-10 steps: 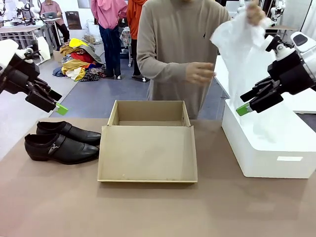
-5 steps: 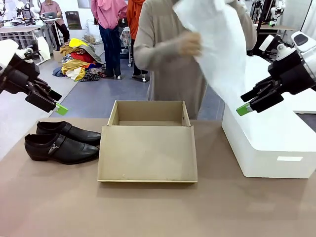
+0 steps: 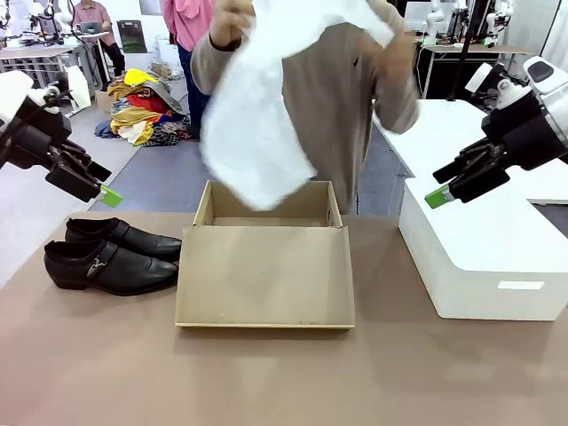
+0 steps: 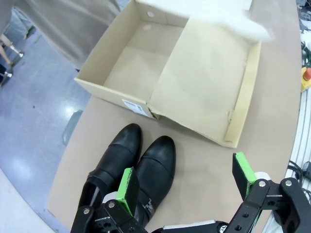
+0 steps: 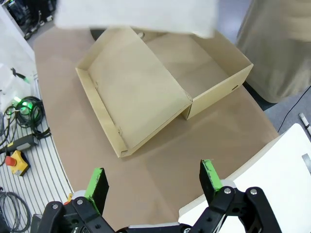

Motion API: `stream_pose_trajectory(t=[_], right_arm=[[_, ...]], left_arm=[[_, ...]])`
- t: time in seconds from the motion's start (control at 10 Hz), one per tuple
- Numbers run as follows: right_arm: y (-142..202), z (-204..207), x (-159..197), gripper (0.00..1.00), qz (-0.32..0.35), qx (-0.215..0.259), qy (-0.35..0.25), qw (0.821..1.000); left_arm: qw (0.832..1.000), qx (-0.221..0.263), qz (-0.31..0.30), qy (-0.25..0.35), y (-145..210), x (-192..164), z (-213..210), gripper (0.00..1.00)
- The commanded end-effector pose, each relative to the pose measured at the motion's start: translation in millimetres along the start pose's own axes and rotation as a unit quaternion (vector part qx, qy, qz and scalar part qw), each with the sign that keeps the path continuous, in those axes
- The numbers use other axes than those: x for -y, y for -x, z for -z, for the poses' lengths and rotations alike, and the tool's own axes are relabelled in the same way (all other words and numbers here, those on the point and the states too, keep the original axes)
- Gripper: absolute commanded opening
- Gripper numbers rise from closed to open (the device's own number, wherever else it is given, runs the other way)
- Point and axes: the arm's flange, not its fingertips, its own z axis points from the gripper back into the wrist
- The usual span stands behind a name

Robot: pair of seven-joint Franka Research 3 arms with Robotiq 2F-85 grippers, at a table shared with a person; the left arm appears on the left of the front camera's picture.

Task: Pack the shoes into the box.
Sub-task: Place one shoe of the Shoes into the Shoes Box.

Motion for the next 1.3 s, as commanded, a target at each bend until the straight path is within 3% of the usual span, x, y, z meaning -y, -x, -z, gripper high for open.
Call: stream_pose_trajectory(t=[0.0,0.6,1.0,1.2], right_arm=[[0.0,0.0,1.0,1.0,-0.002,0.006,-0.005,1.0],[0.0,0.0,1.0,1.0,-0.002,0.006,-0.005,1.0],[0.0,0.0,1.0,1.0,-0.002,0.006,-0.005,1.0],[0.0,0.0,1.0,1.0,-0.002,0.006,-0.005,1.0]], left_arm=[[1.0,0.007,0.007,0.008,1.6,-2.7,0.1,1.0],[1.0,0.0,0.0,0.0,0.0,0.0,0.0,1.0],[0.991,-0.08,0.1,0.04,-13.8,-42.9,-11.7,1.0],[0.977,-0.134,0.153,0.066,-22.1,-68.5,-7.4,1.0]])
